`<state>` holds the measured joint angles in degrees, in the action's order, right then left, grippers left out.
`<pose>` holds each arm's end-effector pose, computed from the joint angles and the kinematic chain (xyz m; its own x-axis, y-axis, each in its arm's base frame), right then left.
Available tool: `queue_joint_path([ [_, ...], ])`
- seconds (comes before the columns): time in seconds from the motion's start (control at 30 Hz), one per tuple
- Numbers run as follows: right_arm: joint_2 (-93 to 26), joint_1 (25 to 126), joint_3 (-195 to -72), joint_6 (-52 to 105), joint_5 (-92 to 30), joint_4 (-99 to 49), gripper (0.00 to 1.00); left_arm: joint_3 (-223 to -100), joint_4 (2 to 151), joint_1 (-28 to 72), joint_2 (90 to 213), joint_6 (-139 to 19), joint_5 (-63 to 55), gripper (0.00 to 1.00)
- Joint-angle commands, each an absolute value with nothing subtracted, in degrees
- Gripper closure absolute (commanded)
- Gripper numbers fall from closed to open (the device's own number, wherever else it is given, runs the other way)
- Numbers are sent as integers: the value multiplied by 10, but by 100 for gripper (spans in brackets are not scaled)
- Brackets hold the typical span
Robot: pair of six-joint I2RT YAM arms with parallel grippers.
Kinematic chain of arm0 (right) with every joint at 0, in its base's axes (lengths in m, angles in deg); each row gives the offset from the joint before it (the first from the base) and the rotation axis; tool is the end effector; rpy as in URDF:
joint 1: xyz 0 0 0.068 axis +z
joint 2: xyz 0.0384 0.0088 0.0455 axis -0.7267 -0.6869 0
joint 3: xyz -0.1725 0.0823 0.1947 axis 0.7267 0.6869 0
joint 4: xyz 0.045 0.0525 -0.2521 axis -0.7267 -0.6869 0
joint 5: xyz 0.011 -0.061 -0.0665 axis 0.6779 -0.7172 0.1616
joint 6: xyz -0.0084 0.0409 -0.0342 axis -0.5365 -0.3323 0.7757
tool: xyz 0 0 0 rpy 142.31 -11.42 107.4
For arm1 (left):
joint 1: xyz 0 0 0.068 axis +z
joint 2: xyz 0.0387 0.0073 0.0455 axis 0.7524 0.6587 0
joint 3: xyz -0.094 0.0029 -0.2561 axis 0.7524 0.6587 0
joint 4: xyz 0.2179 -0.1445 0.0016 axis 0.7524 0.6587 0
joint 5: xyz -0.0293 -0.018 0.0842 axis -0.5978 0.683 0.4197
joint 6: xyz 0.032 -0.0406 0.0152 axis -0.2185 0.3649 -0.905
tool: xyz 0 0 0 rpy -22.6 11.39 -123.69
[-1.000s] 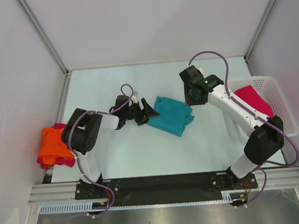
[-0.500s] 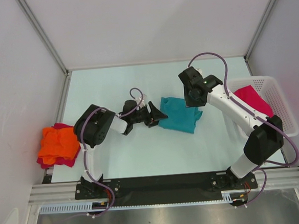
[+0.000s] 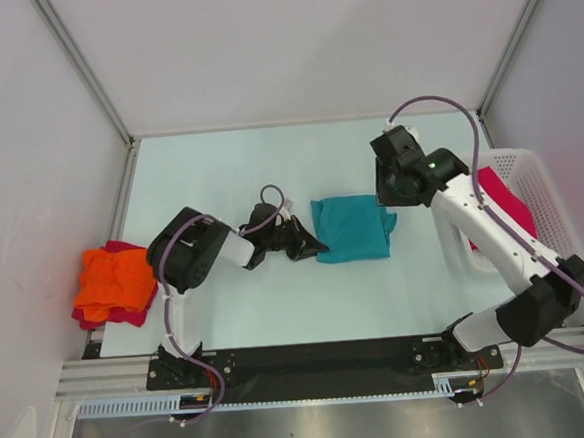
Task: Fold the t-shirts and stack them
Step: Put the neatly folded tshirt into the corner of the board with the left arm
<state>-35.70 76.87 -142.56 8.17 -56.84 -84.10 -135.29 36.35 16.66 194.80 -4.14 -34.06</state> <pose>0.2556 0.1359 0.3505 -0.8032 -0.0059 -0.5956 0.0089 0.9997 -0.0218 0.2968 -0.2126 0.0763 -0.9684 -0.2466 -0.0362 -0.0666 0.3958 -0.9159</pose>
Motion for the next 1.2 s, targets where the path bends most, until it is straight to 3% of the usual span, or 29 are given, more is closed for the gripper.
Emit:
queue_joint_path([
  [0.0,-295,755,-1437,90,-574,-853,58,-1379,544,176,1856,-101,-286,100],
  [0.23,-247,747,-1388,86,-552,-828,58,-1513,809,220,1747,-196,-232,100],
  [0.43,-237,746,-1358,82,-535,-802,58,-1506,884,274,1677,-231,-216,100],
  [0.6,-246,745,-1351,87,-521,-782,58,-1471,891,296,1638,-236,-208,100],
  [1.17,-254,745,-1342,88,-507,-772,58,-1402,854,308,1685,-209,-226,100],
])
